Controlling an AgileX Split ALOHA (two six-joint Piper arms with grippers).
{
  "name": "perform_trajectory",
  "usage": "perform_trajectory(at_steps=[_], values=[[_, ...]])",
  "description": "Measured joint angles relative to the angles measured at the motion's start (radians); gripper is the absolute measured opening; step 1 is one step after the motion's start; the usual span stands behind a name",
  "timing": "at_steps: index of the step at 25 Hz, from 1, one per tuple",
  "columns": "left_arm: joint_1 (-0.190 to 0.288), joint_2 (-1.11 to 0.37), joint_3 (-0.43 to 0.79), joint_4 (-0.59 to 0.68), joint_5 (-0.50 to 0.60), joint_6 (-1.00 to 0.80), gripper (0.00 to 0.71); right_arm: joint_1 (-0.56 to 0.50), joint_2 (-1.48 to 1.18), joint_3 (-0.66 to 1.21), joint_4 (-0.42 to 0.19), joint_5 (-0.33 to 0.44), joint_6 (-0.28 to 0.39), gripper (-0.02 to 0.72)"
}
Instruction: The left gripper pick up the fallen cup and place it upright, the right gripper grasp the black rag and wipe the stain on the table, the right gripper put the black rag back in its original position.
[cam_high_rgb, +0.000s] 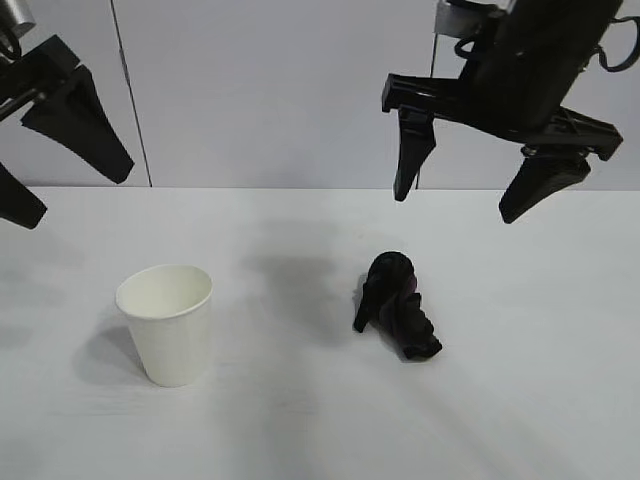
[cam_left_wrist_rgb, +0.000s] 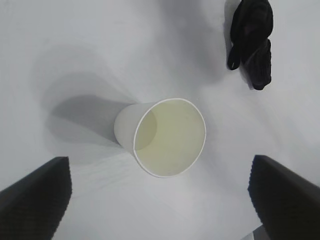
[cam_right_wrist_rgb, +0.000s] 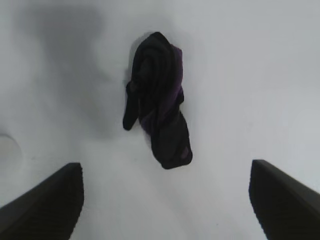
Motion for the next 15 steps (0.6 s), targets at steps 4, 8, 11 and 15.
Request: perform_trajectory(at_steps=[4,8,11,15], values=[[0.000,0.000,0.000,-0.016,-0.001,0.000,0.693,0.000,-0.003,0.034,0.009,-0.032,-0.002,0.622],[0.000,0.000,0.000,-0.020,-0.003,0.000,0.693,0.000,-0.004,0.037,0.009,-0.053,-0.002,0.622],[0.000,0.000,0.000,-0.020,-0.003,0.000,0.693,0.000,-0.004,0.037,0.010,-0.053,-0.002,0.622],[0.000,0.000,0.000,-0.020,-0.003,0.000,0.693,0.000,-0.004,0.037,0.011,-0.056,-0.002,0.622]])
